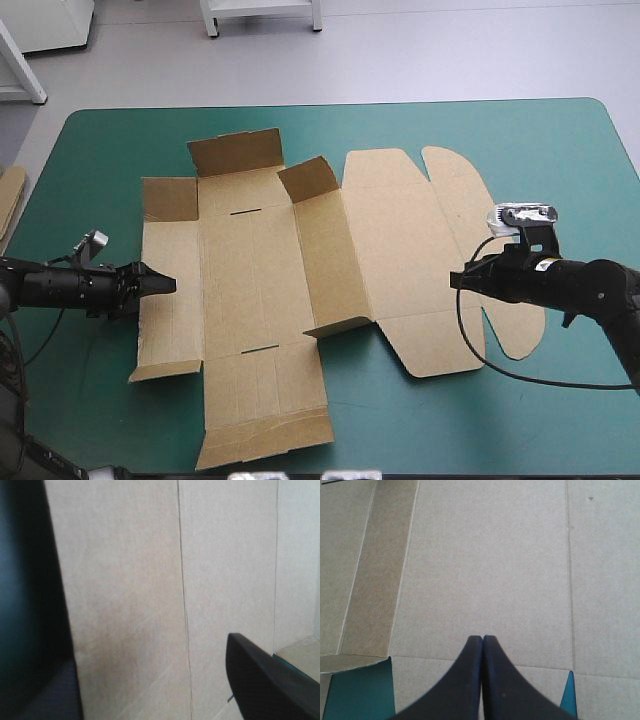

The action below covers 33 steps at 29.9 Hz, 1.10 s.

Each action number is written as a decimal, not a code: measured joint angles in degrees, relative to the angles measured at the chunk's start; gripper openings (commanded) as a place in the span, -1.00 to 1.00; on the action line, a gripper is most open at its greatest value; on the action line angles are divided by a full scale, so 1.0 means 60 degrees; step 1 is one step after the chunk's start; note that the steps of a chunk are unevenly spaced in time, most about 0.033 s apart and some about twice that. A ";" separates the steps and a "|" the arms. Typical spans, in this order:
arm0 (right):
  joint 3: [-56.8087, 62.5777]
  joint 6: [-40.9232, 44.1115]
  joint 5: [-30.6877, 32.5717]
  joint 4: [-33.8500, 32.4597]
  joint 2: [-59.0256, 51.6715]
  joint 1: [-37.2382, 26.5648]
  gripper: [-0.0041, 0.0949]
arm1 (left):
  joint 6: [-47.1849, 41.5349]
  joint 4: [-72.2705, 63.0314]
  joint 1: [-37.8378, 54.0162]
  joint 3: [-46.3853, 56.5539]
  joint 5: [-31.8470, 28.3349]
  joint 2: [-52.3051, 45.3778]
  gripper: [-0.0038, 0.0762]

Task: Fold the box

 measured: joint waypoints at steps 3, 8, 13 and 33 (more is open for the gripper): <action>0.0000 0.0000 0.0000 0.0000 0.0000 0.0000 -0.96 | 0.0000 -0.0147 -0.0032 0.0000 -0.0010 0.0000 0.37; 0.0000 0.0000 0.0000 0.0000 0.0009 0.0000 -0.96 | 0.0116 -0.0275 -0.0481 0.0000 -0.0038 0.0000 0.37; 0.0000 0.0000 0.0000 0.0000 0.0009 0.0000 -0.96 | 0.0254 -0.0399 -0.0829 0.0007 -0.0038 0.0000 0.36; 0.0000 -0.0004 0.0000 0.0000 0.0009 0.0000 -0.96 | 0.0292 -0.0457 -0.0924 0.0007 -0.0038 0.0000 0.01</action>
